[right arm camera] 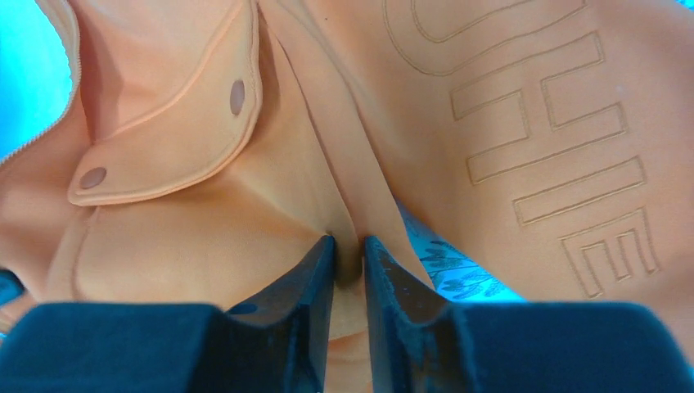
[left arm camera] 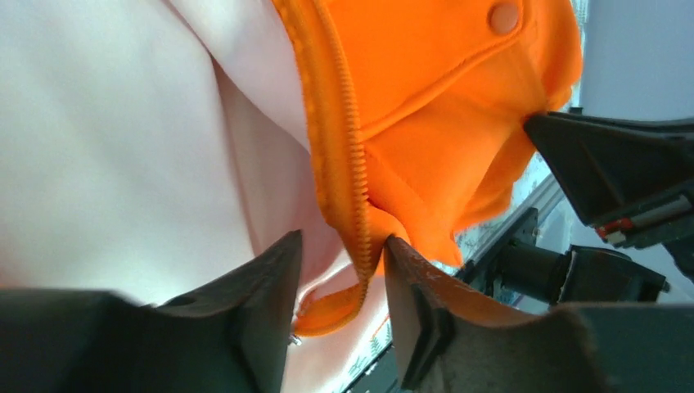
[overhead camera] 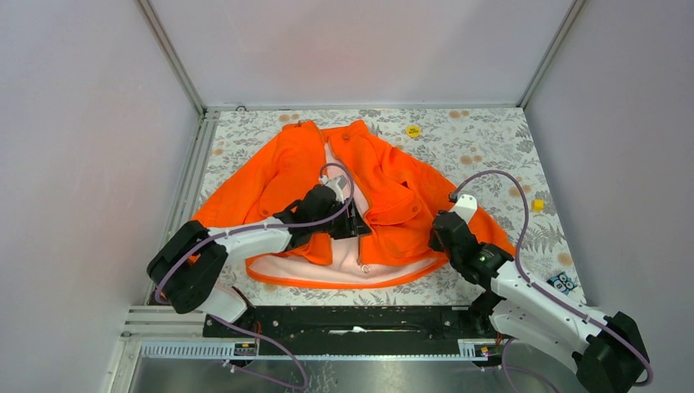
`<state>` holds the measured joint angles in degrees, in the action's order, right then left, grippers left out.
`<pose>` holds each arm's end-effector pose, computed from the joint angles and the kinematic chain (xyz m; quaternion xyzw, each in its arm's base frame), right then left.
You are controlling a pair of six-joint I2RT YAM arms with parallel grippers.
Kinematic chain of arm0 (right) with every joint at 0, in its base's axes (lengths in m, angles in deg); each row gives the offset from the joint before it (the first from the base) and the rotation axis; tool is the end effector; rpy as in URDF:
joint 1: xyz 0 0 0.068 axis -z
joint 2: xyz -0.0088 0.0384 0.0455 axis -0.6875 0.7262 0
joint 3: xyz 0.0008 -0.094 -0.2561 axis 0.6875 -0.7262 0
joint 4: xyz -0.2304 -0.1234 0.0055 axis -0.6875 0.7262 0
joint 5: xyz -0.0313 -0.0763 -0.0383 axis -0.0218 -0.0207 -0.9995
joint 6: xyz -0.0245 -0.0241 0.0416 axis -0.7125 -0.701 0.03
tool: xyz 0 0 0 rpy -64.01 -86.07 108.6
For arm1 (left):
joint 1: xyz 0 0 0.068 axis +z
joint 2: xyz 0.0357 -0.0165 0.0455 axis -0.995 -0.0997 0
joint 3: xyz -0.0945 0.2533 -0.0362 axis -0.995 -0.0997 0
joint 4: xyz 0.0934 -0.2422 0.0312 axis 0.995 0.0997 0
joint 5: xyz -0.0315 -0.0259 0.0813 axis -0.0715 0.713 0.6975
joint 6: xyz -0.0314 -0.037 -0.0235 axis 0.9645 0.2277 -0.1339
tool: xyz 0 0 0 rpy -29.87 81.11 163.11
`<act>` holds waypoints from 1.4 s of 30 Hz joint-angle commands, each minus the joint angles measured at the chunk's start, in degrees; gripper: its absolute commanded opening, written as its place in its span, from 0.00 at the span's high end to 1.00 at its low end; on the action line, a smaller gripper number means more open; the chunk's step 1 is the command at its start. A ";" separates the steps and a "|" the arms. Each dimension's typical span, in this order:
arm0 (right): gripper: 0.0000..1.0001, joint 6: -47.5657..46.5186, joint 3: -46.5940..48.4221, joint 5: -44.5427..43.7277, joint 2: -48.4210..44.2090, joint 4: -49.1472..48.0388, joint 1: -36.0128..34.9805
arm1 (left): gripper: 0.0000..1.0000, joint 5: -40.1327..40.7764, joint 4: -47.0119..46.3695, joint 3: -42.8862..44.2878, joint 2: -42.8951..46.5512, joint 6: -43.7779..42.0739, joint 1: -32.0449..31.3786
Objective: Zip up the jacket
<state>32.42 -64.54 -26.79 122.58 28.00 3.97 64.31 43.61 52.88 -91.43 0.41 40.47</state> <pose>0.1438 0.0969 0.2054 0.0815 0.8708 0.0952 0.4753 0.2049 -0.2093 0.1798 0.0097 0.8868 -0.4060 0.2205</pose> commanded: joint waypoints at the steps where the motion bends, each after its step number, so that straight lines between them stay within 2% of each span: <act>1: 0.66 -2.83 2.64 -3.10 0.77 -1.00 0.68 | 0.49 5.29 5.92 4.07 -1.04 -4.20 0.69; 5: 0.48 -7.83 5.54 3.23 -0.87 -0.81 0.68 | 0.16 7.41 5.98 1.56 4.97 -4.78 1.02; 10: 0.31 -11.50 10.05 8.85 -1.55 -1.23 0.62 | 0.02 9.99 11.98 1.26 11.98 -7.02 1.09; 12: 0.27 -12.55 11.61 13.07 0.37 -3.47 0.50 | 0.01 12.39 14.61 1.07 15.18 -7.89 1.18; 16: 0.24 -10.16 14.72 29.66 8.98 -13.18 -0.18 | 0.01 18.37 18.51 -0.26 24.16 -7.06 1.30; 21: 0.24 -4.84 18.79 38.91 26.16 -33.13 -8.24 | 0.01 26.69 21.93 -4.87 38.57 -1.85 1.29; 23: 0.26 -0.41 19.97 42.06 33.81 -42.28 -9.40 | 0.01 29.42 24.44 -6.09 43.96 -0.27 1.34; 26: 0.35 4.75 23.34 46.46 45.60 -52.82 -10.27 | 0.01 31.98 28.72 -6.11 49.93 0.28 1.42; 29: 0.36 6.75 27.79 45.99 53.96 -54.59 -10.46 | 0.01 32.48 32.27 -4.58 51.58 -0.64 1.42; 33: 0.36 5.21 32.50 45.20 60.77 -50.81 -10.45 | 0.01 31.78 33.21 -3.24 51.61 -1.84 1.41; 39: 0.37 -0.11 29.51 39.32 64.17 -46.46 -10.42 | 0.01 31.30 30.36 -4.18 51.09 -1.70 1.36; 42: 0.37 -0.60 26.60 38.62 64.39 -48.09 -10.47 | 0.01 31.15 28.61 -5.32 51.20 -1.28 1.37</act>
<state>34.74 -35.38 14.97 186.32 -18.73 -6.26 94.63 76.28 47.18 -40.24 -0.79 41.62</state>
